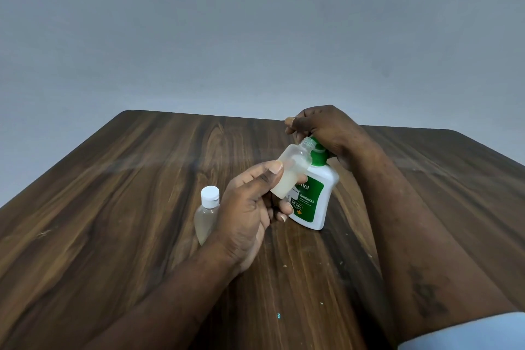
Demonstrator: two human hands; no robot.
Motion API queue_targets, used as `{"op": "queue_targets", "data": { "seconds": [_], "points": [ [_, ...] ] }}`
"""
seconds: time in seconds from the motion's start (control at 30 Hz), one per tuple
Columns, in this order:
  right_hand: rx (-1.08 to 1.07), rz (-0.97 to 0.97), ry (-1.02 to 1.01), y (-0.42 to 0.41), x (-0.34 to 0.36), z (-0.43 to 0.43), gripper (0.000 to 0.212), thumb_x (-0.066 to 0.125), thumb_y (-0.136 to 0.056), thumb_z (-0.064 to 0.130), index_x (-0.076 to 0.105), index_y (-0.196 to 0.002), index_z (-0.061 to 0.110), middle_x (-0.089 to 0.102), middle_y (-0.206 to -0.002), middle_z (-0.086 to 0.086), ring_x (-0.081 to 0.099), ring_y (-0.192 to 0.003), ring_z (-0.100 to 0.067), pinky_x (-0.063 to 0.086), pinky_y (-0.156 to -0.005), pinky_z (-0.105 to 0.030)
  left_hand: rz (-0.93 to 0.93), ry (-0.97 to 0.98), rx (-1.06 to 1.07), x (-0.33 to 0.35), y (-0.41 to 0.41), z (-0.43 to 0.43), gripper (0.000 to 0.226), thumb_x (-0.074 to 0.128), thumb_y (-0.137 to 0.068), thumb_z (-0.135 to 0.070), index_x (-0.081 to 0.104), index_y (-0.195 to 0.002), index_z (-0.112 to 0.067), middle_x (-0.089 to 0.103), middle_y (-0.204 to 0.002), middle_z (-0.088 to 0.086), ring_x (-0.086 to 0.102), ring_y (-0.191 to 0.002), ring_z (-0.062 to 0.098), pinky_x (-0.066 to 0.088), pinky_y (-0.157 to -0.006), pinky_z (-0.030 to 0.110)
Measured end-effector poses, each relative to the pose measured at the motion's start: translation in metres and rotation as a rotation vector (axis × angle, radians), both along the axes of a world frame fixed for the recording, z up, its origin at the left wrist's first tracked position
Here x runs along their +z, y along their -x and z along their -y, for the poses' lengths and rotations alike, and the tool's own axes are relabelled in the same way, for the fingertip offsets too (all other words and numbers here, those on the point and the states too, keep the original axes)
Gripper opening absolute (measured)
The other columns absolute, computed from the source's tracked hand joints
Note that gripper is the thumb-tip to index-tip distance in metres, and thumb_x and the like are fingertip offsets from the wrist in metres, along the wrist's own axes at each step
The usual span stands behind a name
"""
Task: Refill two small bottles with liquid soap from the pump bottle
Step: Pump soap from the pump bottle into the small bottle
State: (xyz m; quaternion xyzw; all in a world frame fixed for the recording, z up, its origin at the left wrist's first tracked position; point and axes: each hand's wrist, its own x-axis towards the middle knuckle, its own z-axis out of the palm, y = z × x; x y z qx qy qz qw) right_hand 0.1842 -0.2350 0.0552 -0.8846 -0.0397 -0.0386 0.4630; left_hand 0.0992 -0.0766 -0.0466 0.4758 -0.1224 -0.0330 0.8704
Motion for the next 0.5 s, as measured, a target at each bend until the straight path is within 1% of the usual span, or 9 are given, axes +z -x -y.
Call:
{"op": "queue_targets", "data": {
  "seconds": [0.07,0.17,0.3,0.4,0.5],
  "points": [
    [-0.010,0.007,-0.001,-0.0007,0.0015,-0.0003,0.021,0.072,-0.097,0.031,0.077,-0.085,0.014,0.065,-0.080,-0.003,0.054,-0.070,-0.018,0.045,-0.069,-0.034,-0.001,0.003,-0.001,0.0003,-0.0010,-0.0003,0.044,0.068,-0.094,-0.037,0.071,-0.122,-0.003,0.064,-0.117,0.041,0.056,-0.060,0.017,0.046,-0.052,0.026],
    [-0.025,0.027,0.000,-0.0019,0.0047,0.0002,0.019,0.070,-0.097,0.024,0.075,-0.081,0.016,0.063,-0.074,0.000,0.053,-0.068,-0.017,0.045,-0.065,-0.031,0.007,0.004,-0.011,0.0009,-0.0004,-0.0009,0.044,0.071,-0.091,-0.040,0.073,-0.119,-0.006,0.063,-0.116,0.042,0.057,-0.061,0.016,0.047,-0.053,0.025],
    [-0.014,0.004,-0.024,-0.0010,0.0031,-0.0004,0.018,0.071,-0.097,0.026,0.076,-0.083,0.016,0.064,-0.078,-0.001,0.053,-0.069,-0.018,0.044,-0.065,-0.031,0.016,0.008,-0.016,0.0029,0.0024,-0.0008,0.042,0.068,-0.089,-0.040,0.075,-0.115,-0.007,0.066,-0.113,0.039,0.057,-0.060,0.016,0.046,-0.052,0.025],
    [0.002,-0.011,-0.014,-0.0006,0.0000,-0.0004,0.021,0.071,-0.097,0.030,0.077,-0.081,0.018,0.065,-0.077,-0.001,0.052,-0.067,-0.018,0.043,-0.067,-0.034,-0.005,-0.005,0.001,0.0025,0.0019,-0.0003,0.047,0.064,-0.089,-0.037,0.070,-0.121,-0.002,0.070,-0.112,0.035,0.055,-0.059,0.017,0.045,-0.051,0.024],
    [-0.002,-0.011,-0.004,-0.0006,-0.0016,-0.0003,0.020,0.069,-0.097,0.028,0.076,-0.081,0.017,0.064,-0.077,-0.001,0.052,-0.065,-0.017,0.042,-0.064,-0.032,-0.007,-0.005,0.008,0.0006,0.0003,-0.0004,0.047,0.071,-0.092,-0.037,0.069,-0.124,-0.002,0.068,-0.114,0.037,0.056,-0.060,0.017,0.046,-0.051,0.025]
  ]
}}
